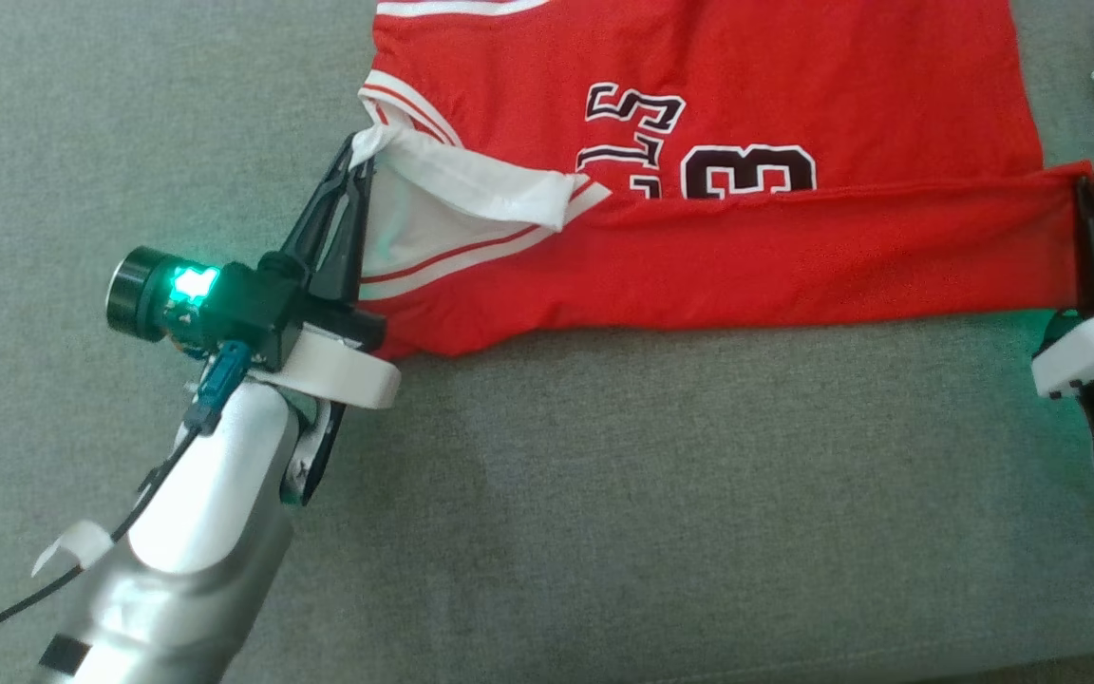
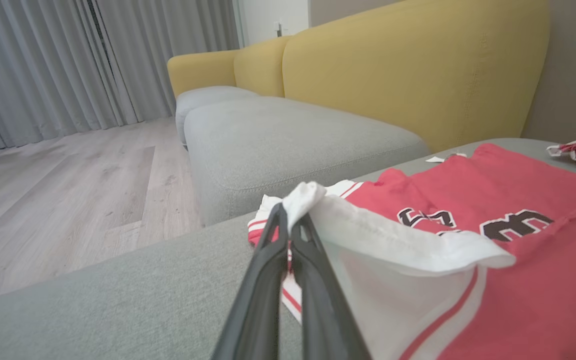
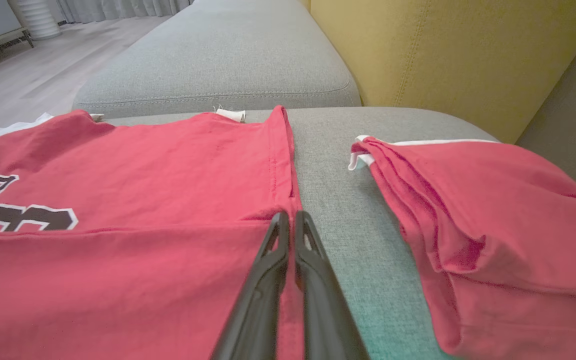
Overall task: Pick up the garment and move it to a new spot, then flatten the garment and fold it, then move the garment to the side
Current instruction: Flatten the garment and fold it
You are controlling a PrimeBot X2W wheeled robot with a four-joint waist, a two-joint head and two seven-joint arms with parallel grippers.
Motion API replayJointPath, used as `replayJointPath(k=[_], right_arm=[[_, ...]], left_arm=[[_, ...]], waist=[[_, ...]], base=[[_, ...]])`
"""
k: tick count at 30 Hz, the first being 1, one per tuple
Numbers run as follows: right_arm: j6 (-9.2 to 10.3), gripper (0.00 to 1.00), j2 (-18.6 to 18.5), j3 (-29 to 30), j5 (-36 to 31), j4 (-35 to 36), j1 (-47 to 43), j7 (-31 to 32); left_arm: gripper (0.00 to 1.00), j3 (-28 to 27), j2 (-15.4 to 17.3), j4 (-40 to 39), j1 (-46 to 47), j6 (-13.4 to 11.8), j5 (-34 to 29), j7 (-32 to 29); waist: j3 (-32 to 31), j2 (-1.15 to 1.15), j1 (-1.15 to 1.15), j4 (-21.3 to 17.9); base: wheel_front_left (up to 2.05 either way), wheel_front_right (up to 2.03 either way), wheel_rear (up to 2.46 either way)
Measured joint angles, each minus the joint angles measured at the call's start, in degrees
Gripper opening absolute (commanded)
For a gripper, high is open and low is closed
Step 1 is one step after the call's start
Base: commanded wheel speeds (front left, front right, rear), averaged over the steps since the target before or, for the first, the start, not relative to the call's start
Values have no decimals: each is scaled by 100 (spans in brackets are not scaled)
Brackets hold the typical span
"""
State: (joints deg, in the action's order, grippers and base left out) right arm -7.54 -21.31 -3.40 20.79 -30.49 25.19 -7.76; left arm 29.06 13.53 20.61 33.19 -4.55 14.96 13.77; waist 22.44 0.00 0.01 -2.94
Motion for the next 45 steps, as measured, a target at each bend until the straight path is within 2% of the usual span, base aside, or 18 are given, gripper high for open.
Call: replayJointPath(k=[3, 4, 5, 6, 7, 8, 13, 18, 22, 26, 31, 32, 33, 35, 37, 45], right_arm=[[0, 0, -43, -158, 58, -296, 179, -68], [0, 22, -51, -200, 73, -396, 225, -90], [0, 73, -52, -224, 89, -488, 268, -137], [0, 100, -52, -235, 89, -569, 302, -210], [0, 100, -51, -235, 88, -651, 340, -278], [0, 100, -52, -234, 88, -728, 379, -334], [0, 100, -33, -271, 87, -825, 402, -541], [0, 100, 62, -244, 88, -747, 252, -604], [0, 100, 104, -203, 90, -646, -16, -644], [0, 100, 141, -192, 90, -589, -126, -644], [0, 100, 160, -214, 90, -567, -123, -644], [0, 100, 160, -223, 96, -571, -123, -644], [0, 100, 160, -234, 119, -587, -122, -644], [0, 100, 160, -252, 142, -610, -122, -643], [0, 100, 160, -300, 172, -671, -122, -577], [0, 100, 158, -509, 290, -1095, -98, 232]], left_arm=[[0, -7, -29, 212, 49, -33, -22, 4], [0, -4, -47, 266, 49, -33, -22, 25], [15, -4, -59, 309, 49, -34, -23, 37], [44, -5, -70, 327, 49, -58, -27, 52], [87, -12, -77, 336, 49, -88, -46, 52], [100, -44, -94, 344, 49, -134, -57, 54], [100, -218, -159, 85, -164, -258, -12, 78], [100, -259, -215, -178, -1280, -328, 238, 81], [100, -211, -227, -134, -1967, -466, 382, -198], [100, -193, -218, -26, -1914, -555, 415, -433], [100, -111, -193, 145, -1697, -500, 414, -668], [95, -96, -187, 151, -1668, -454, 414, -679], [58, -66, -177, 165, -1640, -408, 414, -724], [0, -34, -175, 180, -1618, -374, 414, -750], [0, 27, -175, 187, -1579, -294, 416, -771], [0, 48, -121, 94, -1589, -252, 424, -764]], waist=[[50, 0, 0, 16], [53, 0, 0, 23], [51, 0, -1, 30], [44, 0, -1, 35], [31, 0, 0, 41], [12, 0, 0, 45], [-132, 0, -1, 28], [-289, 0, -2, -43], [-382, 0, -2, -102], [-403, 0, -2, -143], [-376, 0, -2, -180], [-368, 0, -2, -183], [-364, 0, -1, -182], [-363, 0, -1, -179], [-370, 0, -1, -165], [-438, 0, -1, -41]], base=[[0, 0, 0], [0, 0, 0], [0, 0, 0], [0, 0, 0], [0, 0, 0], [0, 0, 0], [0, 0, 0], [0, 0, 0], [0, 0, 0], [0, 0, 0], [0, 0, 0], [0, 0, 0], [0, 0, 0], [0, 0, 0], [0, 0, 0], [0, 0, 0]])
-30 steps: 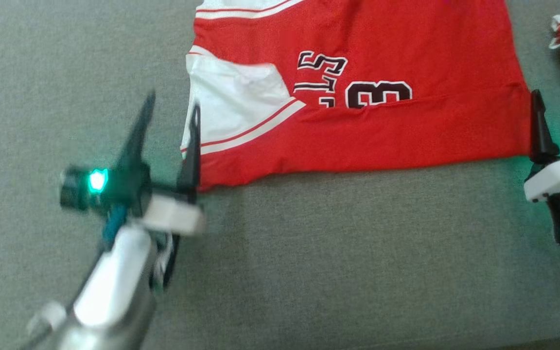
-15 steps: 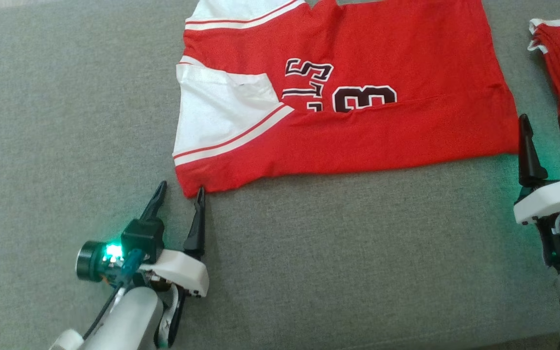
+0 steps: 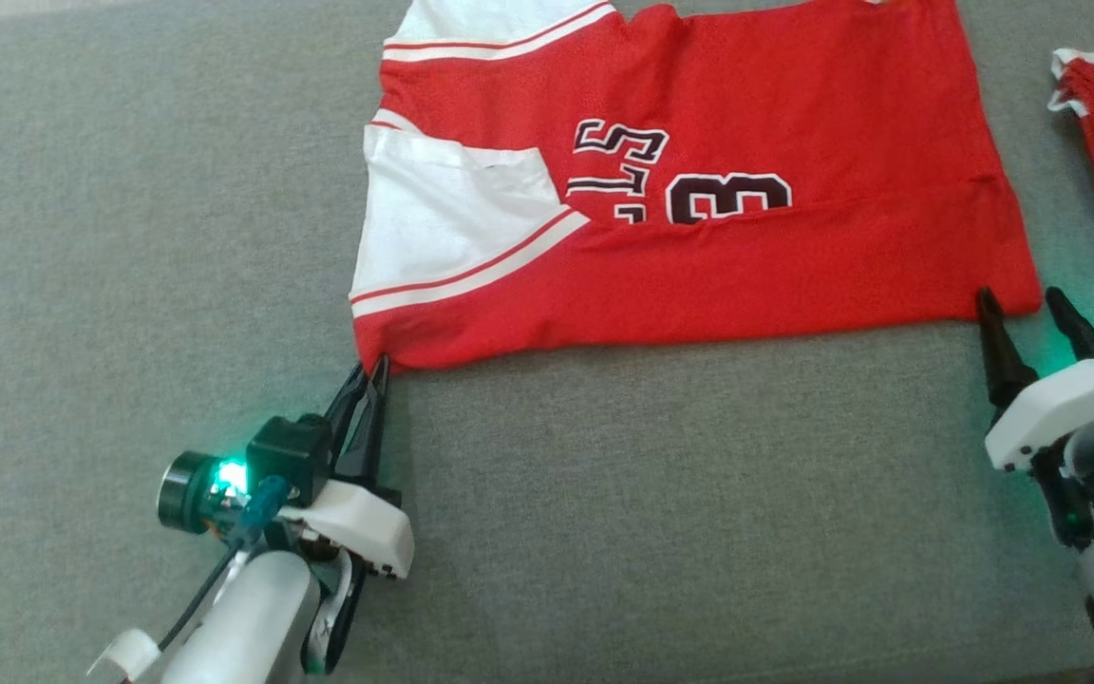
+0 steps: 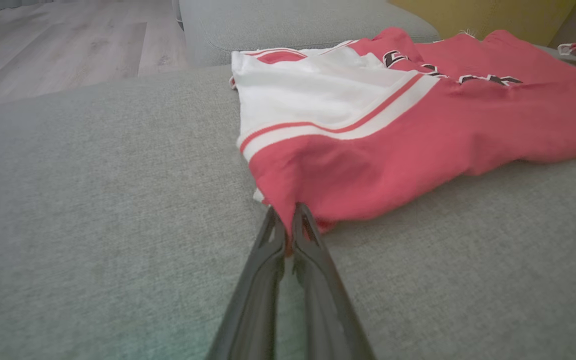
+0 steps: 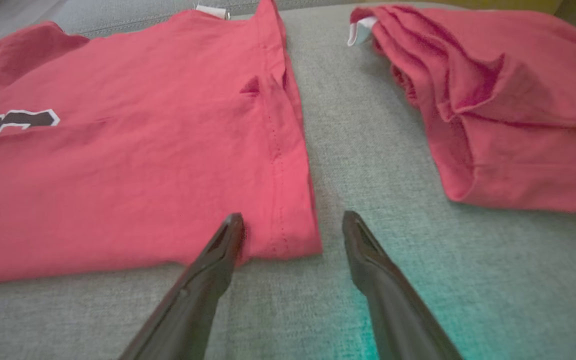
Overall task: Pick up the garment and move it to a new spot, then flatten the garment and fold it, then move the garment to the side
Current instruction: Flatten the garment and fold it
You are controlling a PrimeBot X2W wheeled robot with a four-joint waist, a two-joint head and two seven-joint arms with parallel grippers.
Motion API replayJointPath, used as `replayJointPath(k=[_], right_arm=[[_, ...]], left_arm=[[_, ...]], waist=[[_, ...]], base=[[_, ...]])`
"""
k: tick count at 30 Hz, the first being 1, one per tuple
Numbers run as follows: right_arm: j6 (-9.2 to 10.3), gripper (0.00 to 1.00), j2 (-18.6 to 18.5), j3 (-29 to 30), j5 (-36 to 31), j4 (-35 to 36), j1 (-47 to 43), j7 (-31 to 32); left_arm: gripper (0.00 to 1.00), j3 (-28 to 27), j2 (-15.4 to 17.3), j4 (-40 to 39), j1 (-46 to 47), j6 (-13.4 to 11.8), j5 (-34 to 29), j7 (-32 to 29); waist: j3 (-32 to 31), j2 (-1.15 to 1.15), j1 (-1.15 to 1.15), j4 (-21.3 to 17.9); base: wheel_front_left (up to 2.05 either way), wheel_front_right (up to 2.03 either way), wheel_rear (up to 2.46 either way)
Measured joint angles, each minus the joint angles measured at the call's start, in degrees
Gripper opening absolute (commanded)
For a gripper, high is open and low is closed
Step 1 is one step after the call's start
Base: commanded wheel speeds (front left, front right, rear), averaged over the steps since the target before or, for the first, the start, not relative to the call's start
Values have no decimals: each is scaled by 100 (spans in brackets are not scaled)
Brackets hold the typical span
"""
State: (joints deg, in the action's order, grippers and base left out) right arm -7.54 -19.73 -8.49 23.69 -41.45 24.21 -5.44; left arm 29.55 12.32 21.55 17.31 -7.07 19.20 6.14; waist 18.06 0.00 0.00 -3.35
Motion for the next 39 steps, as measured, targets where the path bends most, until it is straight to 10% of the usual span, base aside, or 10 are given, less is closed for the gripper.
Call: replayJointPath(k=[4, 6, 7, 39], right_arm=[[0, 94, -14, 137, -71, -209, 141, 208], [0, 13, -22, 185, -113, -265, 207, 297], [0, 0, -24, 210, -130, -281, 221, 296], [0, 0, -500, 932, 191, 2019, -2799, 1184]], left_arm=[[0, 14, 40, -93, -1, -2, -1, 0], [0, 23, 48, -154, -3, -4, -1, -1], [0, 24, 48, -183, -4, -5, 0, -1], [0, 622, 276, -1499, -1965, -458, 152, -445]], waist=[[-14, 0, 0, 85], [-25, 0, 0, 130], [-33, 0, 0, 152], [-837, 0, 0, 582]], base=[[0, 0, 0], [0, 0, 0], [0, 0, 0], [0, 0, 0]])
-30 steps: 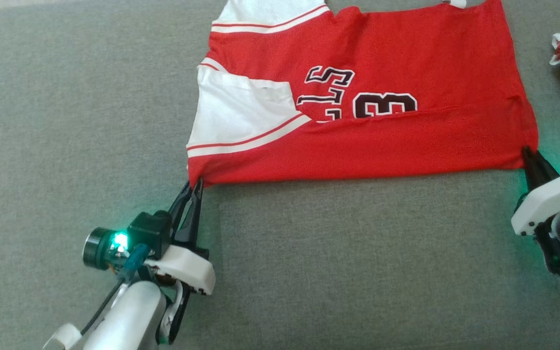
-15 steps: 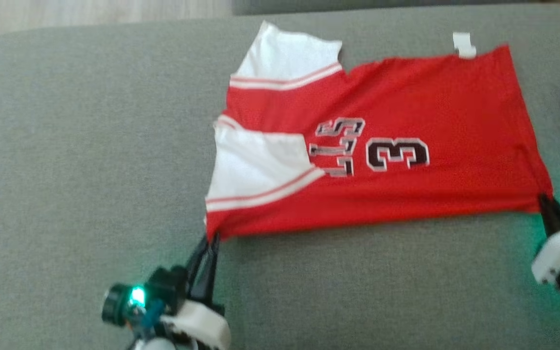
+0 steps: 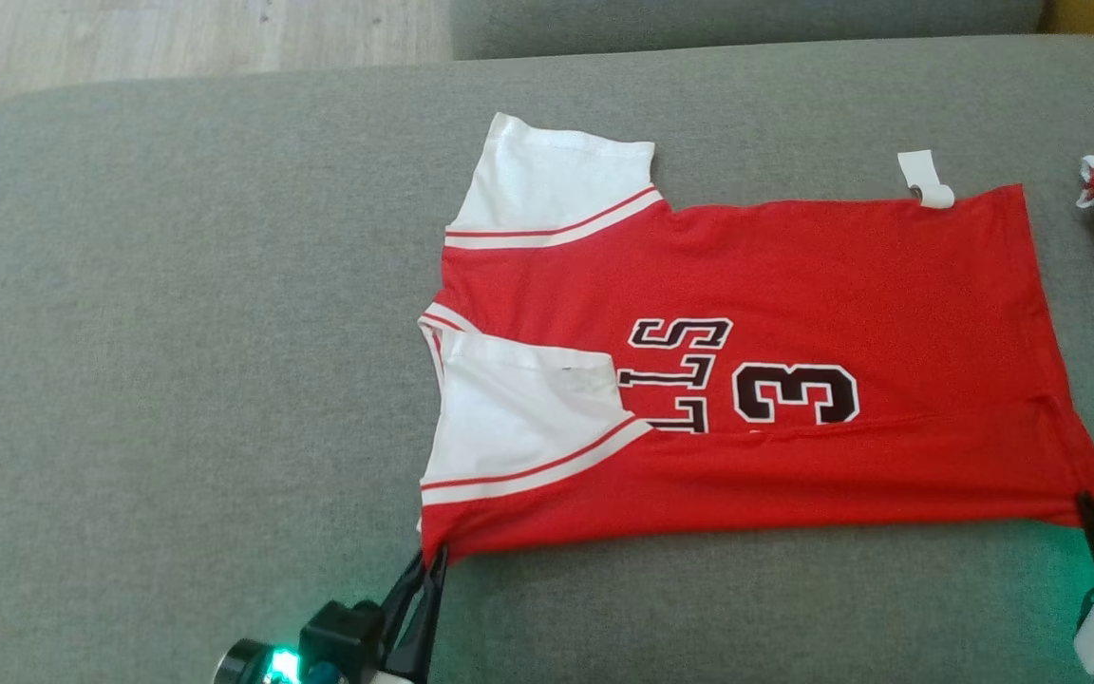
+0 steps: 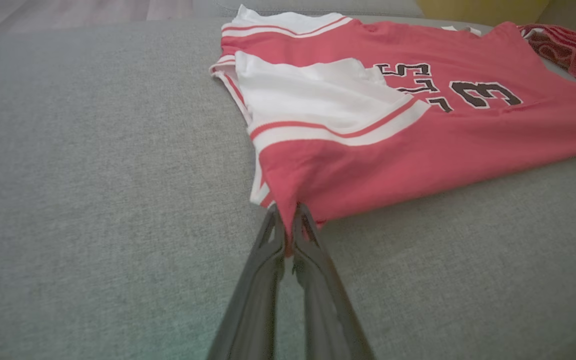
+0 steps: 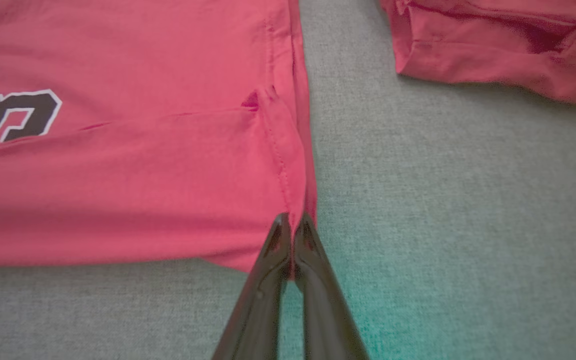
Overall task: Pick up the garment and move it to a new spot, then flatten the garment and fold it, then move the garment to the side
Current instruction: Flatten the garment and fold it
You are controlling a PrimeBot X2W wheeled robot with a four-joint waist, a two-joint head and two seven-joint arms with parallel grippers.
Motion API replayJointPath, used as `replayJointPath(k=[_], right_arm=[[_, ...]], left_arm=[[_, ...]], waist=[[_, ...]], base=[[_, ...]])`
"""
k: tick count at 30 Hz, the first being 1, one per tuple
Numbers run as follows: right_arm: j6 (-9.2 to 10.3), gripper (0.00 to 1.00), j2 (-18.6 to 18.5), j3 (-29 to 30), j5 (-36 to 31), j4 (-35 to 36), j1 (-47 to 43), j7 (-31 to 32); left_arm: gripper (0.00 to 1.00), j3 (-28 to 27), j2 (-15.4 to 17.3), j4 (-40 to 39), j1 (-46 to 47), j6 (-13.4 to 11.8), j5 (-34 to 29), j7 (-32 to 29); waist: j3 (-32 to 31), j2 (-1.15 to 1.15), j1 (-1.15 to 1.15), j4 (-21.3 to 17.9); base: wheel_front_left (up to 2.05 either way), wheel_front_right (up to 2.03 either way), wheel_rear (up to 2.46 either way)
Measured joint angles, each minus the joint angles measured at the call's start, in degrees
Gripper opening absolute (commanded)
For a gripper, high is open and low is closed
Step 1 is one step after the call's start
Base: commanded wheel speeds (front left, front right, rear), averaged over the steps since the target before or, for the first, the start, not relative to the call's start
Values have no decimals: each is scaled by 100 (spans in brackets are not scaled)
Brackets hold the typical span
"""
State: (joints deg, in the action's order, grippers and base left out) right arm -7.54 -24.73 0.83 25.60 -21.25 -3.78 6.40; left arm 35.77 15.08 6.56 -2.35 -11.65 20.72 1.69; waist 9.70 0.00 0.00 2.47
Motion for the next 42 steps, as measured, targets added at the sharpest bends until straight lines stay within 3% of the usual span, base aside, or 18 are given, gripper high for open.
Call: replayJointPath(k=[3, 4, 5, 6, 7, 16, 20, 23, 27, 30, 36, 42], right_arm=[[0, 0, 78, 77, -54, 179, -81, 115], [0, 13, 78, 77, -54, 179, -81, 115], [0, 58, 96, 107, -80, 227, -100, 122], [0, 100, 110, 145, -110, 265, -123, 126], [0, 100, 129, 199, -137, 301, -144, 127], [0, 100, 276, 481, -248, 875, -159, -143], [0, 100, 334, 493, -391, 1068, -39, -265], [0, 100, 419, 387, -452, 1151, 231, -287], [0, 100, 446, 202, -453, 1308, 632, -332], [0, 100, 448, 13, -453, 1376, 930, -370], [0, 100, 534, -132, -510, 1367, 1367, -439], [0, 100, 659, -242, -510, 1328, 1505, -447]], left_arm=[[0, 46, 60, -86, -42, -2, 0, -94], [0, 46, 60, -86, -42, -2, 0, -94], [4, 47, 64, -99, -41, -3, 9, -123], [33, 48, 64, -109, -41, -5, 45, -157], [100, 51, 65, -112, -41, -23, 56, -169], [100, -38, 252, -519, 278, 43, 47, -387], [100, -272, 432, -566, 1551, 392, -3, -619], [100, -366, 501, -375, 2836, 851, -2, -927], [100, -439, 476, 354, 4334, 1456, 291, -1593], [100, -442, 478, 1111, 5292, 1723, 472, -2124], [100, -460, 469, 2341, 6850, 1796, 575, -3130], [100, -425, 603, 3262, 7106, 1817, 600, -4009]], waist=[[17, 0, 1, -44], [17, 0, 1, -44], [19, 0, 1, -59], [18, 0, 1, -72], [15, 0, 1, -88], [123, 0, 0, -261], [344, 0, 1, -368], [568, 0, 1, -476], [925, 0, 2, -638], [1209, 0, 2, -791], [1713, 0, 3, -1195], [2066, 0, 2, -1601]], base=[[0, 0, 0], [0, 0, 0], [0, 0, 0], [0, 0, 0], [0, 0, 0], [0, 0, 0], [0, 0, 0], [0, 0, 0], [0, 0, 0], [0, 0, 0], [0, 0, 0], [0, 0, 0]])
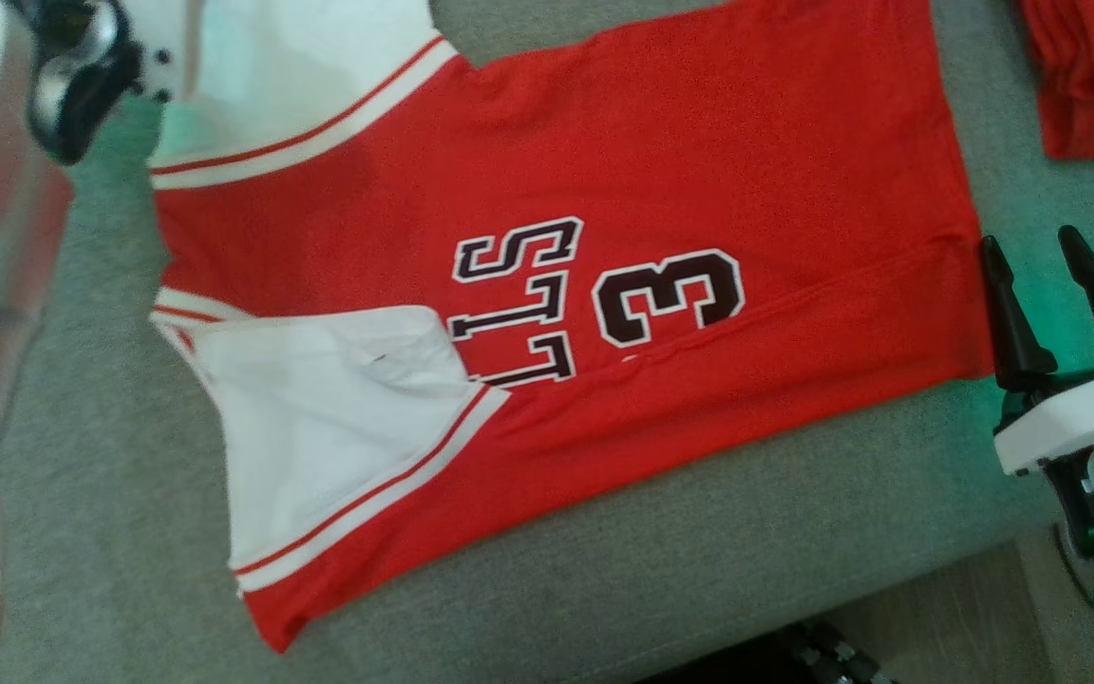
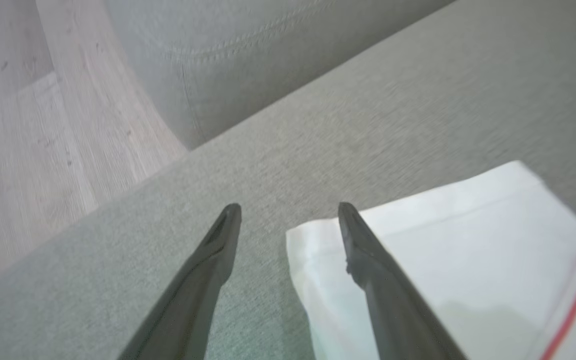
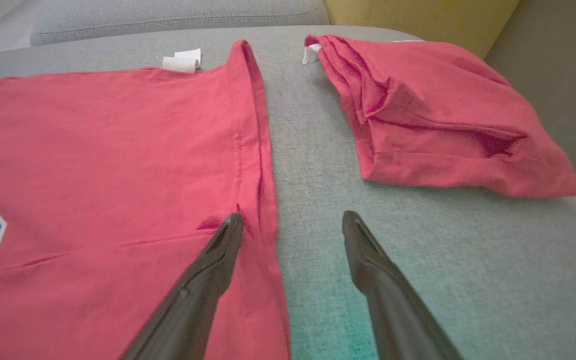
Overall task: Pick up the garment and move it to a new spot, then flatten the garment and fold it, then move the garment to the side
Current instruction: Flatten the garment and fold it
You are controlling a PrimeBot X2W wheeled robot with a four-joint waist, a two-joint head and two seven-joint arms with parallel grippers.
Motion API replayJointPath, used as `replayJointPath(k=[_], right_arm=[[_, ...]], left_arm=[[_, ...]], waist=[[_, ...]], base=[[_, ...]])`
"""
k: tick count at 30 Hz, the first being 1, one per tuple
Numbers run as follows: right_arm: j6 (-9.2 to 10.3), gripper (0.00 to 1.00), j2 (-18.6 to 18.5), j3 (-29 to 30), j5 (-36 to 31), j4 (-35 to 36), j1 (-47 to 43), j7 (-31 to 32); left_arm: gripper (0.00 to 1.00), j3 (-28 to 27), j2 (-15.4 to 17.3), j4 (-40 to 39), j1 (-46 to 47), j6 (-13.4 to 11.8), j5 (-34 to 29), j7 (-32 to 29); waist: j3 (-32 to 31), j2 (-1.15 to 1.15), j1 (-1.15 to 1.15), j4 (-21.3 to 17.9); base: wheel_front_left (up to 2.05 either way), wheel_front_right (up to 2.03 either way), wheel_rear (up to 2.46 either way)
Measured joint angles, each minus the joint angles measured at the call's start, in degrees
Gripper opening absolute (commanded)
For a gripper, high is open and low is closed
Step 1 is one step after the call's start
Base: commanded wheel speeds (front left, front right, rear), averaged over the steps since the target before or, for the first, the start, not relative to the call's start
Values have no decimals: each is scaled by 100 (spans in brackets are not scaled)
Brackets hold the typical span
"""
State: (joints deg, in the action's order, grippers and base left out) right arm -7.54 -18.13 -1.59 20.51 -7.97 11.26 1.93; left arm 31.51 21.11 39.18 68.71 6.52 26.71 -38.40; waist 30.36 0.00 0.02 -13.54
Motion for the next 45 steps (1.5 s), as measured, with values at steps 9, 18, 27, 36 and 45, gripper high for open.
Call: replayJointPath(k=[9, 18, 27, 36, 45], right_arm=[[0, 100, 23, 41, 0, -103, 28, -78], [0, 100, 57, 123, 0, -131, 136, -92], [0, 100, -144, -11, 163, -127, 778, 399], [0, 100, -410, -590, 1162, -1490, 2808, 1459], [0, 100, -411, -1132, 1557, -2471, 3659, 1552]], left_arm=[[100, -11, 211, 294, 13, -30, 64, -289], [0, 78, 183, 122, 18, 16, 367, -444], [0, 399, 211, -205, -26, 65, 345, 252], [0, 945, 123, -459, 172, 107, 466, 475], [0, 1200, 109, -465, 380, 107, 646, 632]], waist=[[187, 0, -2, -224], [234, 0, -2, -166], [98, 0, -2, 27], [132, 0, -1, 421], [234, 0, -1, 622]], base=[[0, 0, 0], [0, 0, 0], [0, 0, 0], [0, 0, 0], [0, 0, 0]])
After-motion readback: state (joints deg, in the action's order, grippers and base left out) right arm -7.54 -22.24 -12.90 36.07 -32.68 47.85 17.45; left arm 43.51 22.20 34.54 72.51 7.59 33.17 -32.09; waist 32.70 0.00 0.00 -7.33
